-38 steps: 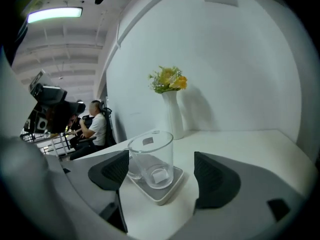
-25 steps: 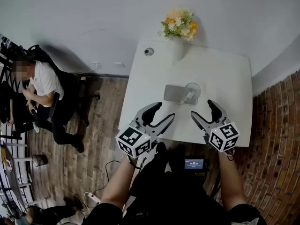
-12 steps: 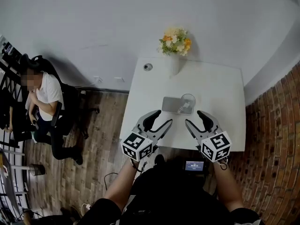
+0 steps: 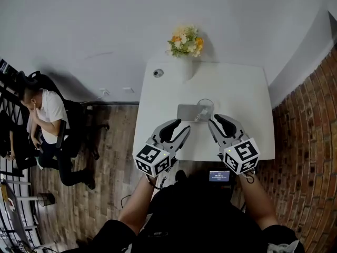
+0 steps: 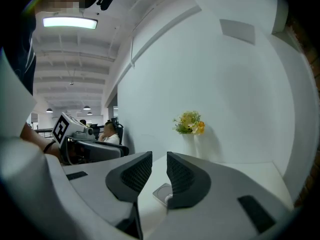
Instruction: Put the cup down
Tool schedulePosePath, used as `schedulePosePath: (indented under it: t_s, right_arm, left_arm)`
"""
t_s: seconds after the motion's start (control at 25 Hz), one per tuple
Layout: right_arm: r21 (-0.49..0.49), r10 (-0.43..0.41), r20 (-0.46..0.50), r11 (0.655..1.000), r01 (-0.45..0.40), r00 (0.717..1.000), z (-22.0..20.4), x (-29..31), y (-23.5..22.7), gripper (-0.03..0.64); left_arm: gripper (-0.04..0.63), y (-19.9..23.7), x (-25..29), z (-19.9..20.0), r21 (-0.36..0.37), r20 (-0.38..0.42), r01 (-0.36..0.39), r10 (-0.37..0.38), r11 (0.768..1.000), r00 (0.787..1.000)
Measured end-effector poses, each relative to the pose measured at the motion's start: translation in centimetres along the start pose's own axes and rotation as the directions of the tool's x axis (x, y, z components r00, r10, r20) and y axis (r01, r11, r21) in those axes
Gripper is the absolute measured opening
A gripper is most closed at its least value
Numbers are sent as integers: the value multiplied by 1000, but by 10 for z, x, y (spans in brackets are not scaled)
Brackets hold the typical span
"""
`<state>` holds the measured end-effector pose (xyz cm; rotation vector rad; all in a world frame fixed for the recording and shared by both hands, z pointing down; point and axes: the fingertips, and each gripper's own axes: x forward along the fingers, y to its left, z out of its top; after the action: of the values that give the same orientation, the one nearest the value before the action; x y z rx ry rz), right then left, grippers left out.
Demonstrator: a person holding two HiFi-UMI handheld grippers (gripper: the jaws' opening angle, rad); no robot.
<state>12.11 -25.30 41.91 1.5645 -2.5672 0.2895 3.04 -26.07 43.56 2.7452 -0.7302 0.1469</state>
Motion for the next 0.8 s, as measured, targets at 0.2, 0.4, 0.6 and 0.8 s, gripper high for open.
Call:
schedulePosePath:
  t_s: [0.2,0.4,0.6,0.8]
  right_arm:
    - [1,5,0,1000,-5,1000,0,1,2,21]
    - [12,37,-1,999,-37,999,-3,2,9,12]
    - [36,49,6,998,-50,999,-5,1,11,12]
    - [49,35,14,998,-36,999,-6,0,8,12]
  left_arm:
    - [120,-3,1,4,7,11,12,-12,1000,1000]
    - [42,-4,-1,4,16,18,9,-9,1000,1000]
    - [8,-9,0,5,17,19,29,-29,999,999]
    - [8,-13,0,8,26,23,43,-44,999,999]
